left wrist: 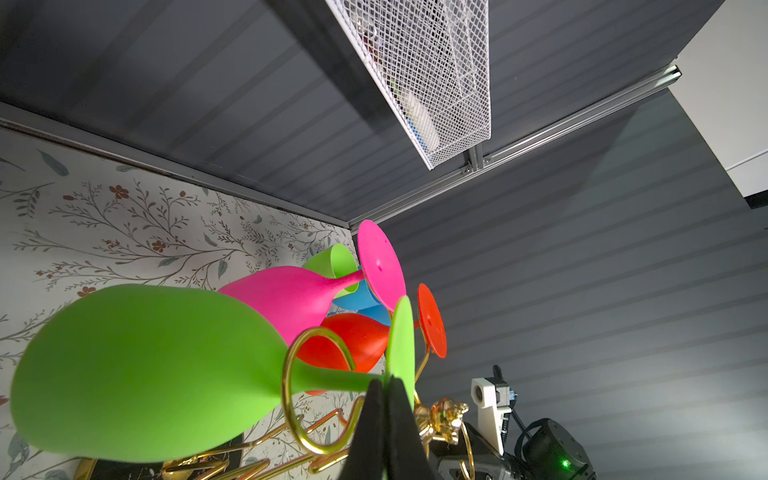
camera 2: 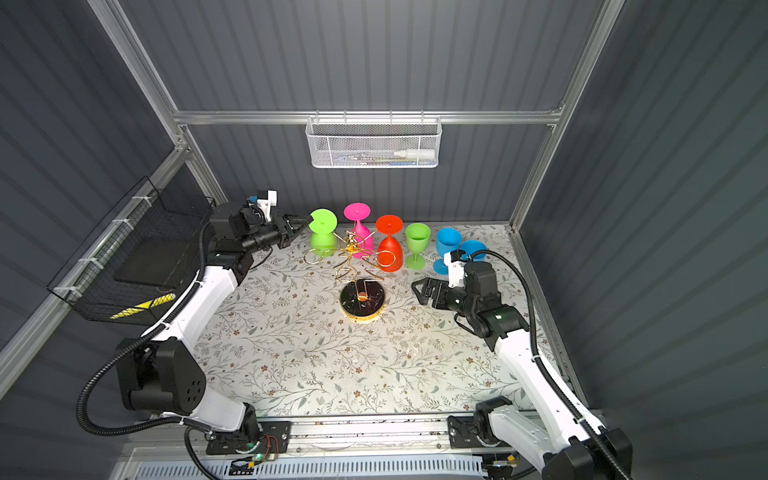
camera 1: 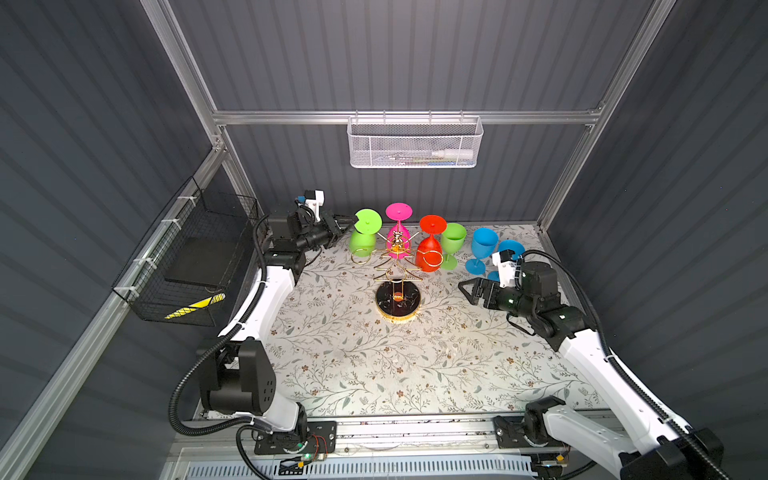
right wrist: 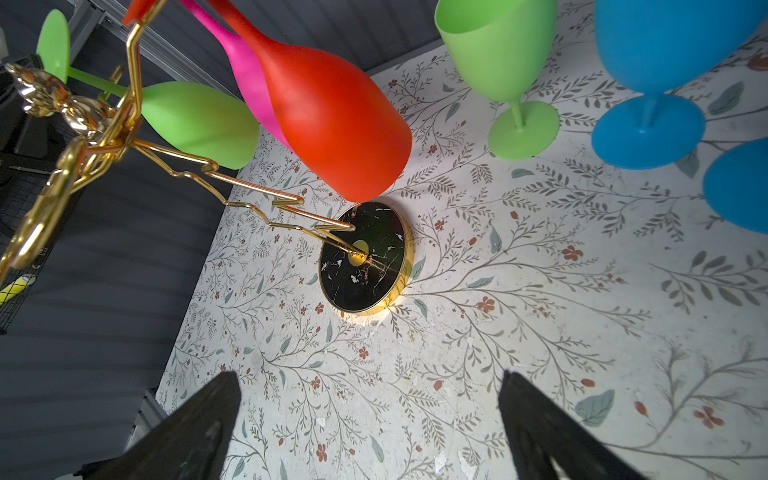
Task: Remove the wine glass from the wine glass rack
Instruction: 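Pull the lime green glass off the rack hook with the left gripper, then lift the lime green glass up and away from the rack with the left gripper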
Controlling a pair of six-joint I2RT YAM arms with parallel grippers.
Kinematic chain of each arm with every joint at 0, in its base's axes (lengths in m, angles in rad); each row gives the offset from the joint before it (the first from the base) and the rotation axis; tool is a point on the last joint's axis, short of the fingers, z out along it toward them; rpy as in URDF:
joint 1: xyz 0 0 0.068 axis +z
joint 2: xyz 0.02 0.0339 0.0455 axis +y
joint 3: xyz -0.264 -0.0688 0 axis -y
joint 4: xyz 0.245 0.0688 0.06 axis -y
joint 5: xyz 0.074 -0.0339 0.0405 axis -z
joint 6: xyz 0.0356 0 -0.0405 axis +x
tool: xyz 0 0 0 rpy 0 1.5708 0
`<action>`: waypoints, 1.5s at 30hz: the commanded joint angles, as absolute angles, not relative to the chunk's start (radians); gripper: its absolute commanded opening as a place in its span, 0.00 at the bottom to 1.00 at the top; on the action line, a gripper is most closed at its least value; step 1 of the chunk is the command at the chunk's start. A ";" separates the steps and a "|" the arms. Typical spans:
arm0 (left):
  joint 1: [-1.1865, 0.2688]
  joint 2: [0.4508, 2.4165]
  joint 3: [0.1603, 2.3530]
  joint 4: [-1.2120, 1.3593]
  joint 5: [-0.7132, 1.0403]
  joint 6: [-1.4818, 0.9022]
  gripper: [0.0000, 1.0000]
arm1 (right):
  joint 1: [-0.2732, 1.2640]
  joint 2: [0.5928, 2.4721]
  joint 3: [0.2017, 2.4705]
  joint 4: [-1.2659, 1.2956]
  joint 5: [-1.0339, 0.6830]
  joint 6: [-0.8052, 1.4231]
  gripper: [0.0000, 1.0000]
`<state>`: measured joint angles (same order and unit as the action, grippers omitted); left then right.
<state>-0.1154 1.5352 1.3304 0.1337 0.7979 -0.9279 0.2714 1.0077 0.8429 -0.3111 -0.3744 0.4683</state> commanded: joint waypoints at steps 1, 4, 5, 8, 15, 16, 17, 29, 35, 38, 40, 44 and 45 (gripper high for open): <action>-0.141 1.505 1.325 0.129 0.814 -0.899 0.00 | 0.278 0.992 0.855 -0.316 -0.382 0.473 0.99; -0.155 1.510 1.325 0.127 0.810 -0.900 0.00 | 0.278 0.991 0.853 -0.316 -0.383 0.472 0.99; -0.158 1.511 1.323 0.127 0.807 -0.900 0.00 | 0.278 0.991 0.853 -0.316 -0.382 0.472 0.99; -0.163 1.515 1.326 0.129 0.799 -0.899 0.00 | 0.278 0.992 0.852 -0.315 -0.383 0.471 0.99; -0.172 1.546 1.349 0.155 0.790 -0.914 0.00 | 0.278 0.989 0.848 -0.313 -0.382 0.471 0.99; -0.173 1.551 1.351 0.163 0.789 -0.918 0.00 | 0.278 0.988 0.848 -0.313 -0.383 0.472 0.99; -0.172 1.555 1.353 0.170 0.787 -0.922 0.00 | 0.278 0.988 0.848 -0.313 -0.383 0.470 0.99; -0.172 1.610 1.383 0.257 0.774 -0.966 0.00 | 0.278 1.002 0.857 -0.307 -0.384 0.467 0.99; -0.170 1.623 1.404 0.257 0.752 -0.959 0.00 | 0.278 1.007 0.861 -0.305 -0.385 0.466 0.99; -0.170 1.631 1.449 0.256 0.746 -0.956 0.00 | 0.278 1.006 0.860 -0.307 -0.384 0.465 0.99; -0.170 1.637 1.454 0.256 0.746 -0.955 0.00 | 0.278 1.005 0.859 -0.309 -0.385 0.463 0.99; -0.152 1.640 1.455 0.262 0.741 -0.961 0.00 | 0.278 1.000 0.859 -0.316 -0.381 0.460 0.99; -0.143 1.638 1.452 0.270 0.739 -0.966 0.00 | 0.278 0.999 0.859 -0.316 -0.380 0.459 0.99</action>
